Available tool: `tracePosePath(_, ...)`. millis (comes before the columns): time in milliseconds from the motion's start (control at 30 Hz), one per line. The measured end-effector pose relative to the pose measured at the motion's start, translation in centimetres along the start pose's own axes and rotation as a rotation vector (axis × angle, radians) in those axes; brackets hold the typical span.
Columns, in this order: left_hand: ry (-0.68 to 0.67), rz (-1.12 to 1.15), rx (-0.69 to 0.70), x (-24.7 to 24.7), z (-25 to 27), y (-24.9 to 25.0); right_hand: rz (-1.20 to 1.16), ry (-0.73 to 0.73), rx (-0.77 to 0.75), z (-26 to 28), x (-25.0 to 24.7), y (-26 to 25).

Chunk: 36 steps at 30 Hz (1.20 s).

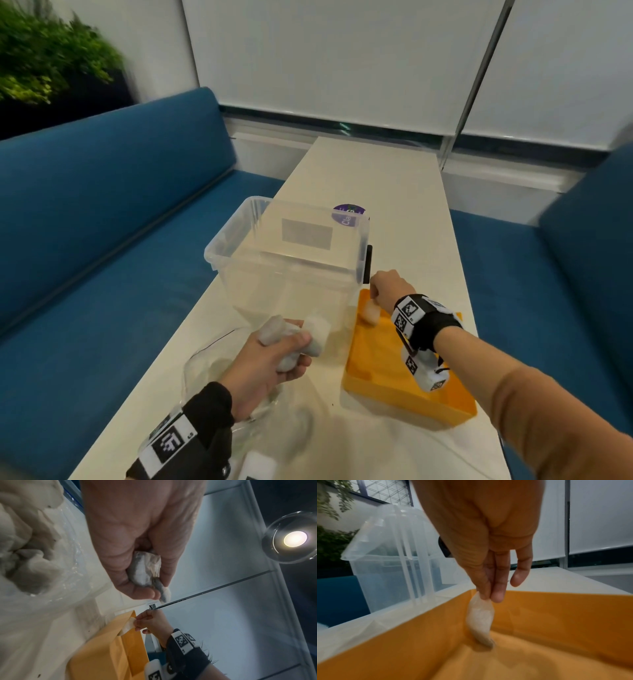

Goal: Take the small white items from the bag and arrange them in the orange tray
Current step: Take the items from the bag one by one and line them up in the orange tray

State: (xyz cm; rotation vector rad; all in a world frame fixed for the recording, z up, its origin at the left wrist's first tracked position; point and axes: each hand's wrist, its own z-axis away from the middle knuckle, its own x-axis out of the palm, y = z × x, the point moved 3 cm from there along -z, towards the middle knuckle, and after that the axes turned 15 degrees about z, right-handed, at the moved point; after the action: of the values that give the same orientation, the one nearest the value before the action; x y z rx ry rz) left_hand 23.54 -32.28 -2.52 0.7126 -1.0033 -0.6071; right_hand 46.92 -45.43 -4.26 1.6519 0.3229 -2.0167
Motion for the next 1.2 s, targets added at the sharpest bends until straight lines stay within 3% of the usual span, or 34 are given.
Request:
tracePosePath(267,0.016,0.001,-0.025,-0.4,-0.2,-0.6,-0.037,0.038,0.035,-1.1,0.3,0.1)
tracePosePath(900,0.042,0.000,-0.043,-0.8,0.9,-0.4,0.128,0.119,-0.006,-0.7,-0.1,-0.1)
tracePosePath(1200,0.073,0.012,-0.044,-1.9,1.2,-0.8,-0.035,-0.001,-0.099,1.4,-0.6,1.2)
